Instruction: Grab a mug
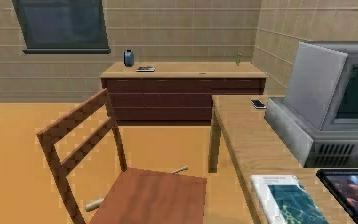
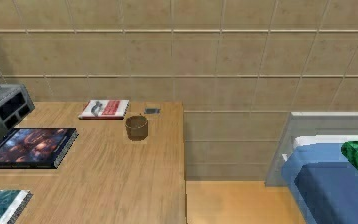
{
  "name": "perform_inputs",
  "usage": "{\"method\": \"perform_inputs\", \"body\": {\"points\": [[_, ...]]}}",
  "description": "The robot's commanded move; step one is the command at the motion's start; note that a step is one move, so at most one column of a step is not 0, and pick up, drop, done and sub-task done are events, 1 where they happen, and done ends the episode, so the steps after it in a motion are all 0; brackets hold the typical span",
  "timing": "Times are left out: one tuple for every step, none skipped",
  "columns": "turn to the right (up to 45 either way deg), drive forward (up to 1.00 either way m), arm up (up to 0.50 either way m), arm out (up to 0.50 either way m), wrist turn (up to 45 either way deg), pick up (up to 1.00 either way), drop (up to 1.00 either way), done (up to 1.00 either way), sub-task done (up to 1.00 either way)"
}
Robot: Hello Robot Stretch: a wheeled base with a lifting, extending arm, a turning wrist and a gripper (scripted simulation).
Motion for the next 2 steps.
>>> {"method": "perform_inputs", "body": {"points": [[0.0,0.00,0.50,0.00,0.0,0.00,0.00,0.00,0.00],[0.0,0.00,0.38,0.00,0.0,0.00,0.00,0.00,0.00]]}}
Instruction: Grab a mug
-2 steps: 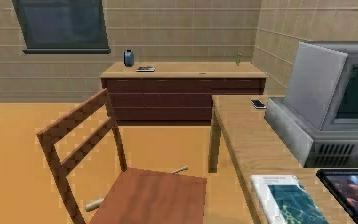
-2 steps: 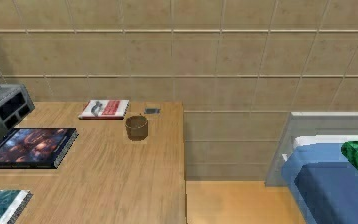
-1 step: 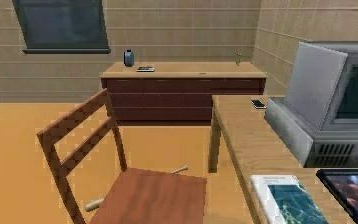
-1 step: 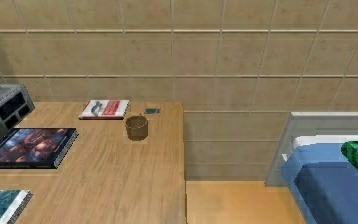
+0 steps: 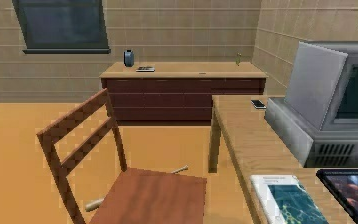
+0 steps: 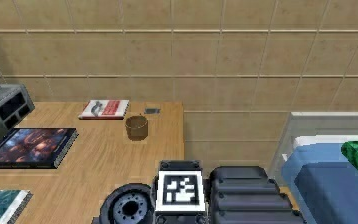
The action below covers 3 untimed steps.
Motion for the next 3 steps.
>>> {"method": "perform_inputs", "body": {"points": [[0.0,0.00,0.00,0.48,0.0,0.00,0.00,0.00,0.00],[0.0,0.00,0.00,0.00,45.0,0.00,0.00,0.00,0.00],[0.0,0.00,0.00,0.00,45.0,0.00,0.00,0.00,0.00]]}}
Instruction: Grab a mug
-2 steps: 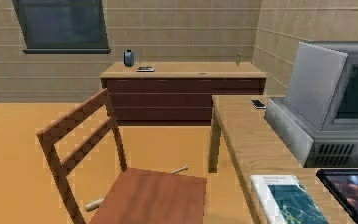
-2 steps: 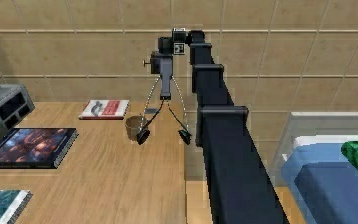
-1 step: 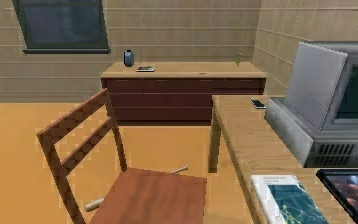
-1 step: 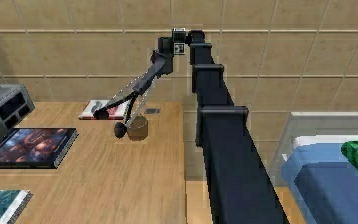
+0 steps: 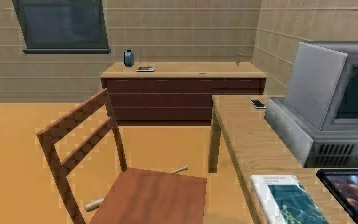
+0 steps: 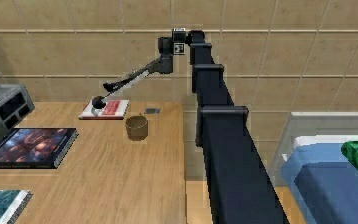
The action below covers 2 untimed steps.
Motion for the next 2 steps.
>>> {"method": "perform_inputs", "body": {"points": [[0.0,0.00,0.00,0.00,42.0,0.00,0.00,0.00,0.00],[0.0,0.00,-0.30,0.00,0.0,0.00,0.00,0.00,0.00]]}}
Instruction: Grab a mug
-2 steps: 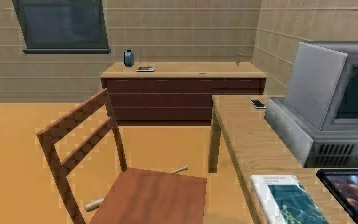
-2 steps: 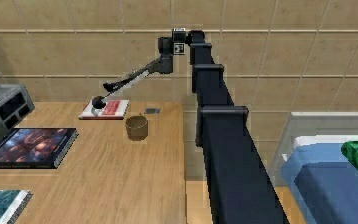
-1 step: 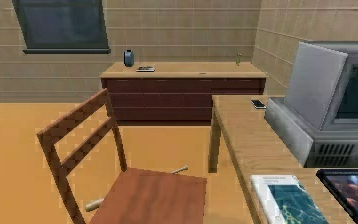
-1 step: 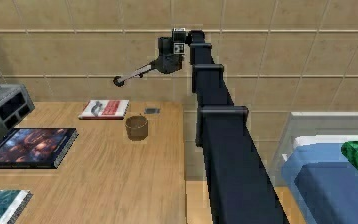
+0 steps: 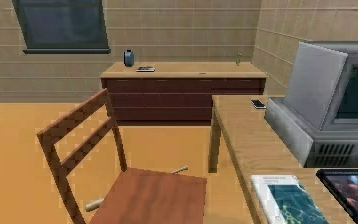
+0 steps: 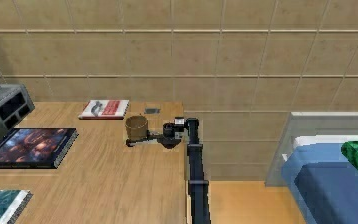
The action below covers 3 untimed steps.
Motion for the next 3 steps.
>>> {"method": "perform_inputs", "body": {"points": [[0.0,0.00,0.00,0.00,0.0,1.00,0.00,0.00,0.00],[0.0,0.00,0.10,0.00,0.0,0.00,0.00,0.00,0.00],[0.0,0.00,0.00,0.00,0.0,0.00,0.00,1.00,0.00]]}}
